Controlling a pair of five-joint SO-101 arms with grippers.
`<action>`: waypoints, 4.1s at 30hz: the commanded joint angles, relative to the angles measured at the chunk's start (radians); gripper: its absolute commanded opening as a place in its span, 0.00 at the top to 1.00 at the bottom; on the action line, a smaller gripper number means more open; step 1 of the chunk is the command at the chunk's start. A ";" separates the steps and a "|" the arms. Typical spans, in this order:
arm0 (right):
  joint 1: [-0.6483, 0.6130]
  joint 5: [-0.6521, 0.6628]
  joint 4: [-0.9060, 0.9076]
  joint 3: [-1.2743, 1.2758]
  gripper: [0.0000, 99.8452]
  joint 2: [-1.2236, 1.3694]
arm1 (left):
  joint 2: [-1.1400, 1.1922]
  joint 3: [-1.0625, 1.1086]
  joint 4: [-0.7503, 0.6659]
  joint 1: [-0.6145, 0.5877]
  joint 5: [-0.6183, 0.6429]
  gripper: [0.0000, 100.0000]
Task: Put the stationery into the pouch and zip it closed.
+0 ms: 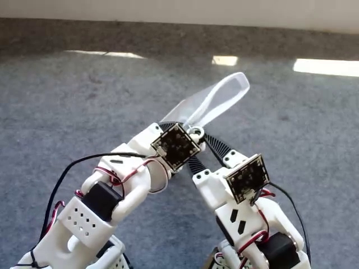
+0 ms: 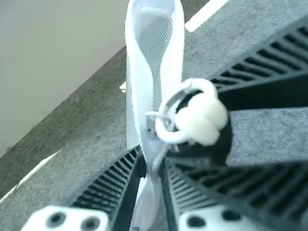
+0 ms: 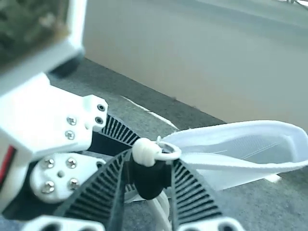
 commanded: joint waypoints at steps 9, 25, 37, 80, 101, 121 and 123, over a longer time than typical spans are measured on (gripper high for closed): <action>0.182 -0.152 -0.225 -0.024 1.00 -0.005 | -0.028 -0.008 0.020 -0.013 0.005 1.00; 0.259 -0.150 -0.415 0.076 1.00 0.101 | -0.030 0.015 0.064 -0.058 0.003 1.00; 0.386 -0.241 -0.535 0.074 1.00 0.312 | -0.150 0.028 0.193 -0.058 -0.038 1.00; 0.470 -0.239 -0.595 0.076 1.00 0.318 | -0.708 0.124 0.534 -0.306 -0.064 1.00; 0.452 -0.307 -0.263 -0.117 0.71 0.311 | -0.717 0.117 0.376 -0.509 -0.141 1.00; 0.450 -0.305 0.136 -0.300 0.71 0.311 | -0.717 0.206 0.373 -0.512 -0.193 0.87; 0.449 -0.304 0.174 -0.294 0.71 0.311 | -0.717 0.203 0.399 -0.501 -0.147 0.80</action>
